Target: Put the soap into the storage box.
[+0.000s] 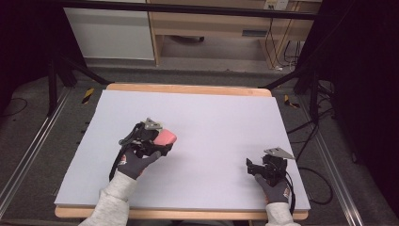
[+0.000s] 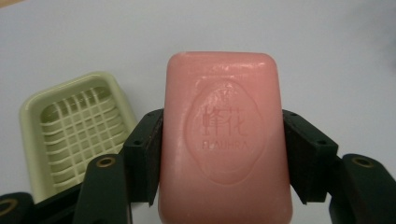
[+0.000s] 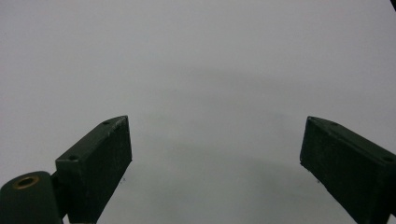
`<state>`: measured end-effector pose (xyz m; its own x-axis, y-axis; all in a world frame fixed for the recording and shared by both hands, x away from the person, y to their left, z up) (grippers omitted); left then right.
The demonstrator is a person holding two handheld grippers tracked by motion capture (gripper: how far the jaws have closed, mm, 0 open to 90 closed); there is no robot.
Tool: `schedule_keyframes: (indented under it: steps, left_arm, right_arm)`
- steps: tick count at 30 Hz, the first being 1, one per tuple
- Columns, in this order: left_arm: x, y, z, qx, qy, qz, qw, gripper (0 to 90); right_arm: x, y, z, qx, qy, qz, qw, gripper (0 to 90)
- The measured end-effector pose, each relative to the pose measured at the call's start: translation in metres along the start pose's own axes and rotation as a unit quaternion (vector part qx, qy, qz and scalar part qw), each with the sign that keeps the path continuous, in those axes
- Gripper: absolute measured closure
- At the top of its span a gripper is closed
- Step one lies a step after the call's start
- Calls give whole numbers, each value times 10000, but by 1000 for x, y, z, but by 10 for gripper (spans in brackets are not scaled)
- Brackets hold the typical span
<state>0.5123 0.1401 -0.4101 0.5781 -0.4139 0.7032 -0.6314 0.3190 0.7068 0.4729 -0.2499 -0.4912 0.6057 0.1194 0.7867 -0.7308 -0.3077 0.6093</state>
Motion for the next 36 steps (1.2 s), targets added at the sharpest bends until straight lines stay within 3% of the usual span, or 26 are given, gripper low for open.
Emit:
schedule_keyframes:
  steps: [10, 17, 36]
  left_arm:
    - [1, 4, -21, 196, 189, 57, 9996, 374]
    - [0, -3, -38, 345, 338, -17, 9988, 374]
    - [-2, -27, -58, 631, 491, -92, 9968, 374]
  right_arm:
    - [0, 0, 0, -3, -3, 6, 10000, 92]
    - [0, 0, 0, -4, 1, 6, 10000, 93]
    - [0, -1, 0, -12, 8, -7, 10000, 93]
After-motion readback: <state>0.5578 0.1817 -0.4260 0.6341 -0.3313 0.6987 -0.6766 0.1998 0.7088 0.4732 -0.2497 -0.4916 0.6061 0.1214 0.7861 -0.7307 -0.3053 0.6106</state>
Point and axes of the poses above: each handheld gripper's, and its own axes: y roughly backward along the jaws, x roughly out of its top, z roughly to its right, the point moved 3 cm from there along -y, roughly forward along the jaws, and after that the axes turned 8 degrees about x, right-handed, at the moved point
